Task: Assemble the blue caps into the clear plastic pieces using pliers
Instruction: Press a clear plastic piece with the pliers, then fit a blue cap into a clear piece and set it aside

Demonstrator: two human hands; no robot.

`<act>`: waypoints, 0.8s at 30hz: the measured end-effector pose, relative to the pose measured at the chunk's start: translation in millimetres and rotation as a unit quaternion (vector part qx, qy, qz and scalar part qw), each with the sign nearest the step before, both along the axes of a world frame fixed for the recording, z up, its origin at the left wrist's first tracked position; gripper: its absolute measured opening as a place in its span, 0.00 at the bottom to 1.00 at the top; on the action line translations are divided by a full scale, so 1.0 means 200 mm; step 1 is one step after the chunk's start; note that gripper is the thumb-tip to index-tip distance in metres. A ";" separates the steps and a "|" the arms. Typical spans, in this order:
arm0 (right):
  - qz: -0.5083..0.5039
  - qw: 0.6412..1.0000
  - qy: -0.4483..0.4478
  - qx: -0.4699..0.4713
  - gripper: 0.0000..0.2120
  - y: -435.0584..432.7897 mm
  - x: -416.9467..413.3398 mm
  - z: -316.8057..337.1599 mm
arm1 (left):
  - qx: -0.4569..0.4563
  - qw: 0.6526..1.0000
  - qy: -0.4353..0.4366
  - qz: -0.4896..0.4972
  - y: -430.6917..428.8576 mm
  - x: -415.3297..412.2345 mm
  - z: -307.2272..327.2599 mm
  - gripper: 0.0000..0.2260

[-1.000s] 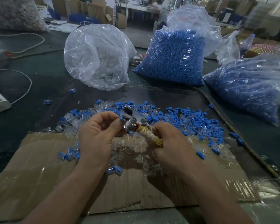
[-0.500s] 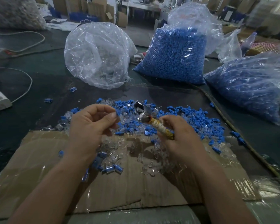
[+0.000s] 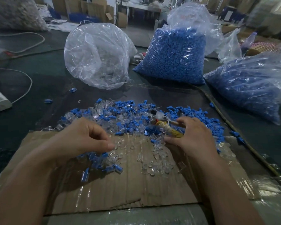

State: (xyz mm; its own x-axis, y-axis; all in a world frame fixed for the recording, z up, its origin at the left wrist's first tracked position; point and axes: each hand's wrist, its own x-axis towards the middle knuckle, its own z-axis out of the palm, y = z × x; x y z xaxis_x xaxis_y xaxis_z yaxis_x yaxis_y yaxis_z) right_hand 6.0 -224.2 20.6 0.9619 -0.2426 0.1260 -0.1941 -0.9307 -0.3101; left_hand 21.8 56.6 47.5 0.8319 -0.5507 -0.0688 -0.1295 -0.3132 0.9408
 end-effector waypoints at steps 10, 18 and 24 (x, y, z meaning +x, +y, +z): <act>-0.025 0.999 0.026 -0.027 0.34 -0.02 0.02 -0.02 | 0.094 0.995 -0.037 0.017 -0.03 0.01 -0.05 0.24; -0.024 0.998 0.056 -0.032 0.36 -0.02 0.02 -0.02 | 0.102 0.961 -0.142 0.214 -0.12 0.00 -0.07 0.10; -0.015 0.995 0.096 -0.028 0.39 -0.02 0.01 0.00 | 0.213 0.903 -0.265 0.262 -0.16 0.01 -0.12 0.09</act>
State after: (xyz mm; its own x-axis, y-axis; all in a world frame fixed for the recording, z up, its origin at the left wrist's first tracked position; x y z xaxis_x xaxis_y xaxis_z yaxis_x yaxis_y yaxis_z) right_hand 7.7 -227.9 21.2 0.9619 -0.2696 -0.0447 -0.2729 -0.9384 -0.2118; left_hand 24.2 24.6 24.4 0.9489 -0.0902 0.3023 -0.2559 -0.7806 0.5703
